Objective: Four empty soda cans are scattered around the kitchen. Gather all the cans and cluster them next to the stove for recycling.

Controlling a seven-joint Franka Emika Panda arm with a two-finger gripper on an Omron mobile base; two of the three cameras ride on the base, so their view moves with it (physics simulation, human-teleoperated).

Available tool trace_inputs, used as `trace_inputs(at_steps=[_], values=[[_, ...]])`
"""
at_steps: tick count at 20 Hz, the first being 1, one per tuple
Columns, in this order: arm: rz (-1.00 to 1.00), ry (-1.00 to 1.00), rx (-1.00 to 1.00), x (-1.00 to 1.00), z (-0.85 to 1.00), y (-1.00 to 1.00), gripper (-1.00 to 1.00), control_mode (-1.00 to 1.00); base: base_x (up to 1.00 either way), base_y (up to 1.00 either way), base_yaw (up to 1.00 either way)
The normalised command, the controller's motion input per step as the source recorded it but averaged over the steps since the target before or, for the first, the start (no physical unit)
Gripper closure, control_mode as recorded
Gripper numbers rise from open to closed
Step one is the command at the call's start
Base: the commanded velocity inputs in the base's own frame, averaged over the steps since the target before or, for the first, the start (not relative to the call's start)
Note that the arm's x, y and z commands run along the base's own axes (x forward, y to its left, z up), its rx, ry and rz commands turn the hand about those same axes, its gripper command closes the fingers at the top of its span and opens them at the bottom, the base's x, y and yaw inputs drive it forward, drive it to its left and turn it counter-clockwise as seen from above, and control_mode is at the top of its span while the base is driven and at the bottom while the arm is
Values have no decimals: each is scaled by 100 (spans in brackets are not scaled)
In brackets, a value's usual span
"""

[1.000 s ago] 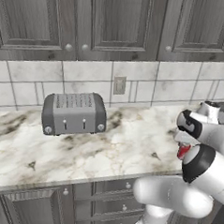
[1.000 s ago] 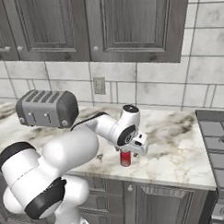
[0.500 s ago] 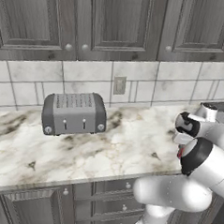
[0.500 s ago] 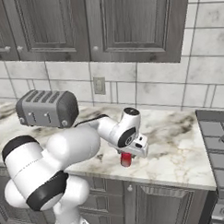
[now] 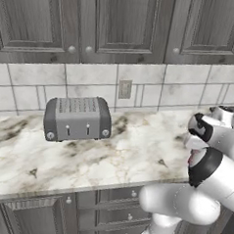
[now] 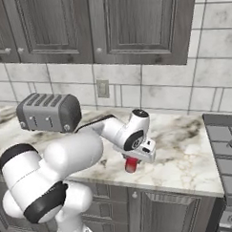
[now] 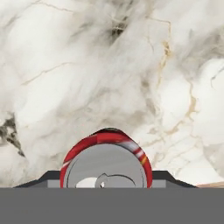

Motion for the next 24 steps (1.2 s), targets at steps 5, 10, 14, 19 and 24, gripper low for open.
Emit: trace_inputs(at_steps=[5,10,14,19,24], values=[[0,-4,0,-76,37,18,100,-100,0,0,0],[0,0,0,-54,27,28,100,-100,0,0,0],[0,3,0,-29,49,40,100,-100,0,0,0],[1,0,0,-30,43,14,100,-100,0,0,0],[2,2,-1,0,34,33,100,-100,0,0,0]])
